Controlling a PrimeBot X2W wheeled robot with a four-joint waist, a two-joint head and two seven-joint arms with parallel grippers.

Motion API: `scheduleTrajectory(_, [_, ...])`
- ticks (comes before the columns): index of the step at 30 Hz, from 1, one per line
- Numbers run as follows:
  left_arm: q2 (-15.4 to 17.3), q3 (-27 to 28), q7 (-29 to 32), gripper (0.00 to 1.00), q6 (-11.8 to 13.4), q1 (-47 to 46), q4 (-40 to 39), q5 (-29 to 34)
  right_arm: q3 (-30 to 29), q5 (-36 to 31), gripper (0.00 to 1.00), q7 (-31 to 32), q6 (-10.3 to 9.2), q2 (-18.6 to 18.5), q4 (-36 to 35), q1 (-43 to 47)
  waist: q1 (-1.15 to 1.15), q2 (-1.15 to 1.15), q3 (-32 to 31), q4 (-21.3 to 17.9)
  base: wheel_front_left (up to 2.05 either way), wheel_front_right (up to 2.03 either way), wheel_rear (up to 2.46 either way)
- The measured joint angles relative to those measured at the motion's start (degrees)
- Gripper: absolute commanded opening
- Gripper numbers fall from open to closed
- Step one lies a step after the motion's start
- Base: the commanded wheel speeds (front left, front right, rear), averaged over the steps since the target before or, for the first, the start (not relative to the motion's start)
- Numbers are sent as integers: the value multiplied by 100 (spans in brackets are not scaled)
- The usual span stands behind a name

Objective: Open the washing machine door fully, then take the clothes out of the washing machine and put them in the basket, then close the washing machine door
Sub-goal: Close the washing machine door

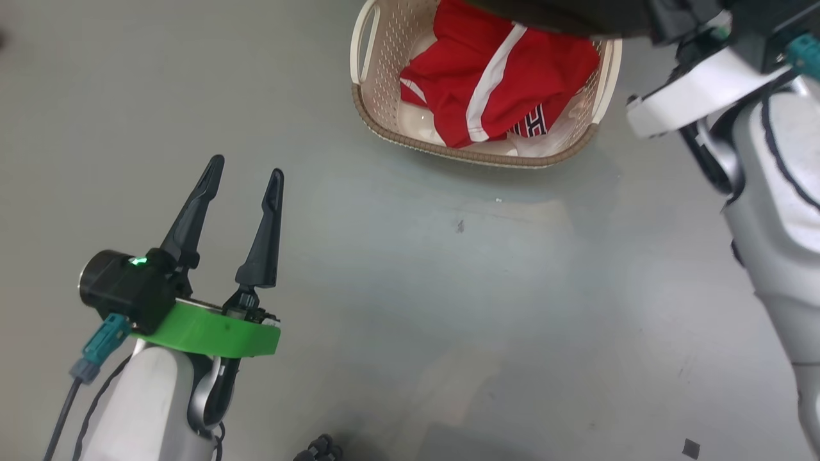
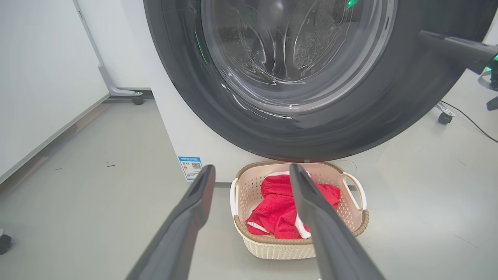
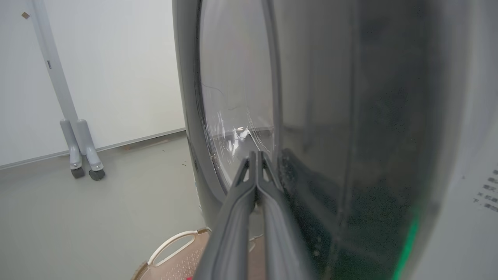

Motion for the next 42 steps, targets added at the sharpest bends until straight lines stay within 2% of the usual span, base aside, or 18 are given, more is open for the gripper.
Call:
scheduleTrajectory(10, [-113, -63, 0, 100, -1, -378, -22, -97, -327, -12, 0, 189, 22, -397, 96, -804, 0, 0, 493, 131, 0, 0, 0])
scheduleTrajectory(22, [-234, -140, 0, 100, -1, -555, 23, -165, -479, -67, 0, 352, 23, -678, 307, -1544, 0, 0, 864, 407, 0, 0, 0])
scheduleTrajectory(33, [-272, -181, 0, 100, -1, -614, 119, -257, -584, -100, 0, 348, 15, -742, 528, -1909, 0, 0, 985, 565, 0, 0, 0])
scheduleTrajectory(38, [-282, -189, 0, 100, -1, -647, 140, -298, -626, -153, 0, 261, -83, -699, 603, -1993, 1, 0, 1014, 591, 0, 0, 0])
scheduleTrajectory(42, [-289, -189, 0, 100, -1, -690, 175, -298, -649, -152, 0, 180, -92, -648, 666, -2020, 0, 0, 1024, 591, 0, 0, 0])
